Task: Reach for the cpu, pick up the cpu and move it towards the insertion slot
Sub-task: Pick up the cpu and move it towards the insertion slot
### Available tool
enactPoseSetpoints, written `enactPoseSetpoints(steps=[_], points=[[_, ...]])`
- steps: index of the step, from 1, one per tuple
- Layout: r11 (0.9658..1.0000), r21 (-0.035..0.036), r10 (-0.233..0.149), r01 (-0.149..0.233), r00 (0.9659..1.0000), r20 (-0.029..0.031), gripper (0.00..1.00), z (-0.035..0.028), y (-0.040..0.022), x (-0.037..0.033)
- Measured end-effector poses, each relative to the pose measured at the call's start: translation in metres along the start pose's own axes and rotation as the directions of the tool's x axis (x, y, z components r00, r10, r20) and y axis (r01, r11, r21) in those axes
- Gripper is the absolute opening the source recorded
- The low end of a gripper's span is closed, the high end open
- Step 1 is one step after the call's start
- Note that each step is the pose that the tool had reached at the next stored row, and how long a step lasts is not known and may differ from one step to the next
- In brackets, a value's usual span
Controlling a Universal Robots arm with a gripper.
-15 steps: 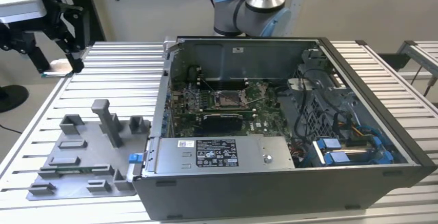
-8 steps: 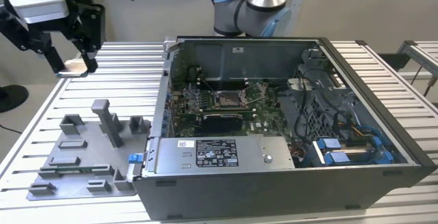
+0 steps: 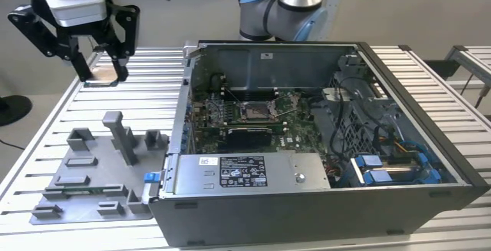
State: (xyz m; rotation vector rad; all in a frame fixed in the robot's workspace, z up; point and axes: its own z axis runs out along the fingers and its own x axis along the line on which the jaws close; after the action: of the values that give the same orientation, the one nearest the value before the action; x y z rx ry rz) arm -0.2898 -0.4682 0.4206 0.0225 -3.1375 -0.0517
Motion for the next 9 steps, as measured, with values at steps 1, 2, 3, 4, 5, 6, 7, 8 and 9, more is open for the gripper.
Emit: enactPoseSetpoints(steps=[1,2,3,4,5,6,7,8,9], points=[[1.0,0.0,0.0,0.0,1.0,0.0,0.0,0.0001,-0.0001,-0.0035],[1.0,0.0,0.0,0.0,1.0,0.0,0.0,0.0001,-0.0001,-0.007],[1.0,0.0,0.0,0.0,1.0,0.0,0.0,0.0002,-0.0002,-0.0109],[1.0,0.0,0.0,0.0,1.0,-0.0001,0.0,0.0002,-0.0002,-0.0154],[1.0,0.0,0.0,0.0,1.0,0.0,0.0,0.0003,-0.0003,-0.0202],[1.0,0.0,0.0,0.0,1.0,0.0,0.0,0.0004,-0.0004,-0.0244],[1.0,0.0,0.0,0.0,1.0,0.0,0.0,0.0005,-0.0004,-0.029],[1.0,-0.0001,0.0,0.0,1.0,0.0001,0.0,0.0007,-0.0005,-0.0338],[1.0,0.0,0.0,0.0,1.0,0.0,0.0,0.0007,-0.0006,-0.0383]])
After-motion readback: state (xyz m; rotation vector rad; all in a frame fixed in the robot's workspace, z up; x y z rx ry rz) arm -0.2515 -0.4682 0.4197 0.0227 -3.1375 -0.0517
